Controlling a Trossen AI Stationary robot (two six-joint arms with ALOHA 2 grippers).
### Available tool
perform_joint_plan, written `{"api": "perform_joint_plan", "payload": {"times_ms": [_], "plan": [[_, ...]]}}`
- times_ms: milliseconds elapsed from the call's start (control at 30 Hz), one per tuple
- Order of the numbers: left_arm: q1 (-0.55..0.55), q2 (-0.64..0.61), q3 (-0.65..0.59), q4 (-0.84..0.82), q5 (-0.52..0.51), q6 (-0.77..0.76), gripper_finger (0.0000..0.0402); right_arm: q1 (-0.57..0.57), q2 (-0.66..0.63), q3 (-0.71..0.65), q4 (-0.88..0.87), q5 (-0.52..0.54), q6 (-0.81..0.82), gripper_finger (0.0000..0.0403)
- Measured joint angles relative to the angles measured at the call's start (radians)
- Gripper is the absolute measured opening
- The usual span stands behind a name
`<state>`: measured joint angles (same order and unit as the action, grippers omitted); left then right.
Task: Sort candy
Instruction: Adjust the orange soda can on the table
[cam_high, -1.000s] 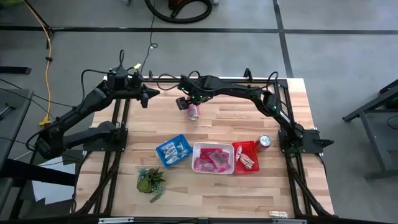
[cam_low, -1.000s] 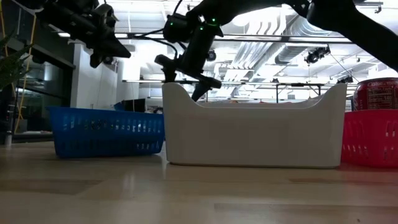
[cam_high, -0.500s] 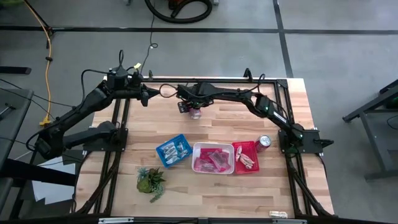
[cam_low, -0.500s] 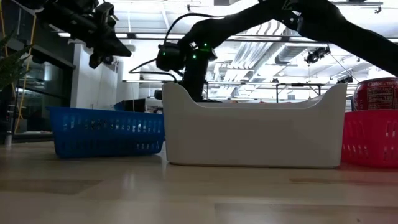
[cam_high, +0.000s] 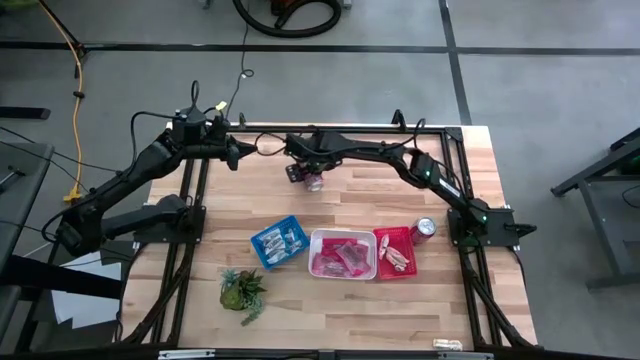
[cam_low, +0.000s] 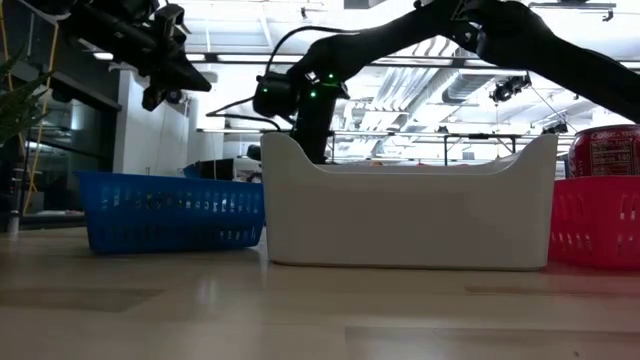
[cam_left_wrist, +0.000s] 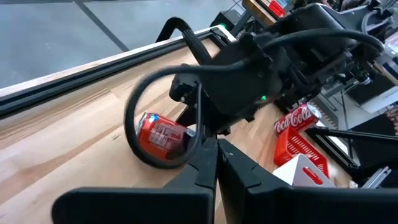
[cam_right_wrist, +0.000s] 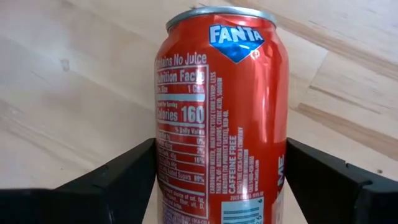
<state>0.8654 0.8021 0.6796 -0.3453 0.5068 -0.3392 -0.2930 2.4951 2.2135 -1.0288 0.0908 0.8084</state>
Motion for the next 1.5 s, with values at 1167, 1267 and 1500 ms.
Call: {"api": "perform_joint_plan", "payload": {"times_ms": [1167, 1267, 1500], "plan": [[-0.146, 0.112, 0.005, 0.358, -0.014, 0.409, 0.0166, -0.038, -0.434, 0.100, -0.205, 0.068, -0.759, 0.0259], [-0.198, 0.157, 0.056, 0.326, -0.014, 0.471, 0.0211, -0.035, -0.460, 0.099, -0.225, 0.034, -0.784, 0.0259], [-0.287, 0.265, 0.215, 0.252, -0.056, 0.555, 0.0266, -0.025, -0.496, 0.100, -0.224, -0.079, -0.828, 0.0259]]}}
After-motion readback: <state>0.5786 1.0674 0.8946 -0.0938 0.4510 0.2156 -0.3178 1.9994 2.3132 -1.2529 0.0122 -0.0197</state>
